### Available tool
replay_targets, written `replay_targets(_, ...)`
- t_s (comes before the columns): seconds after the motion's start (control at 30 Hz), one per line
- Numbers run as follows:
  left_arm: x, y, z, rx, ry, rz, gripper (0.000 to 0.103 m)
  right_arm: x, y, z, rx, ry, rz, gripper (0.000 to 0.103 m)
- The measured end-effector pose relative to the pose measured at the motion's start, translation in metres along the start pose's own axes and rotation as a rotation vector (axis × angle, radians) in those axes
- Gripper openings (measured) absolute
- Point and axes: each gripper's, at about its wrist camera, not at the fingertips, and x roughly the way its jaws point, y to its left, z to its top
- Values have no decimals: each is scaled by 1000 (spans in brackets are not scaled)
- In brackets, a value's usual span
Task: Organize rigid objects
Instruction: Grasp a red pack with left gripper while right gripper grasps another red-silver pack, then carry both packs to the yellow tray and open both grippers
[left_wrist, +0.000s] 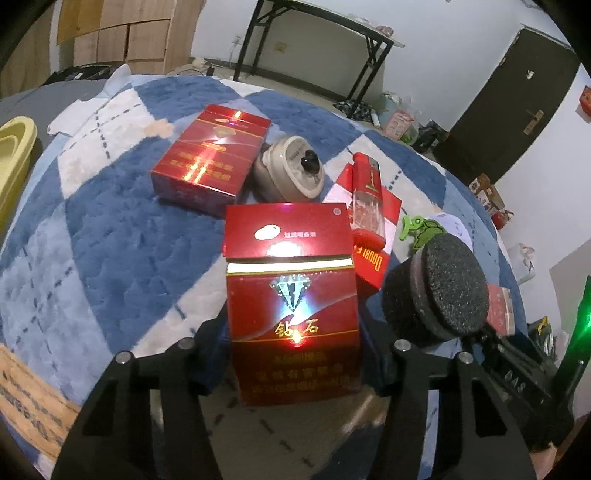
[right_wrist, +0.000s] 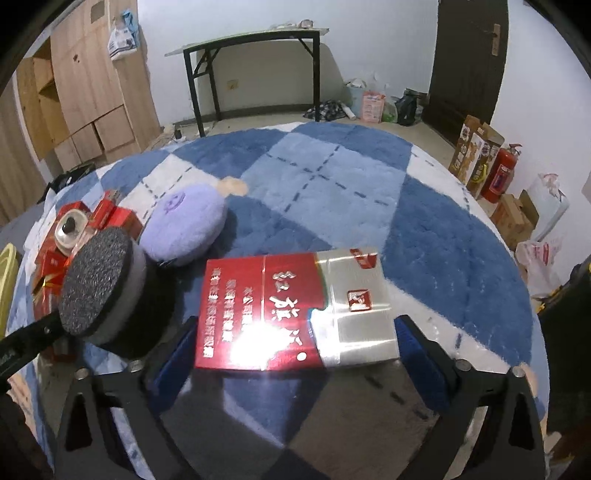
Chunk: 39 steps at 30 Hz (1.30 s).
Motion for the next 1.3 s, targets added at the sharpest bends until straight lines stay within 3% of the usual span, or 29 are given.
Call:
replay_targets(0.1, -14, 7, 3, 4, 14, 12, 59, -3, -3, 1, -1, -13, 22, 89)
replay_targets(0.23, -60, 17, 15, 87, -48, 38, 60, -21, -10, 1, 33, -48, 22, 89)
replay_targets(0.37, -119, 38, 22, 169, -119, 47, 60, -74, -13, 11, 43, -172, 31, 89)
replay_targets(0.47, -167, 67, 24, 148, -166, 64, 60, -120, -12, 14, 43, -264, 75, 89)
replay_targets(0.53, -189, 81, 24, 123, -181, 66, 60, -151, -7, 9, 26, -310, 102, 89)
replay_targets(0.63, -216, 99, 16, 177, -227, 117, 60, -184, 0, -6, -1, -342, 136, 89)
replay_targets(0.77, -222, 129, -3, 169, -215, 188, 60, -201, 11, -30, -39, -328, 151, 89)
replay_targets(0.93, -225, 123, -6, 190, -239, 173, 60, -193, 19, -47, -93, -261, 132, 89)
replay_targets(1.1, -247, 129, 13, 177, -320, 80, 60, -183, 39, -36, -202, -241, 111, 89)
replay_targets(1.3, -258, 186, 43, 166, -330, 163, 60, -178, 103, -14, -337, -237, 194, 89)
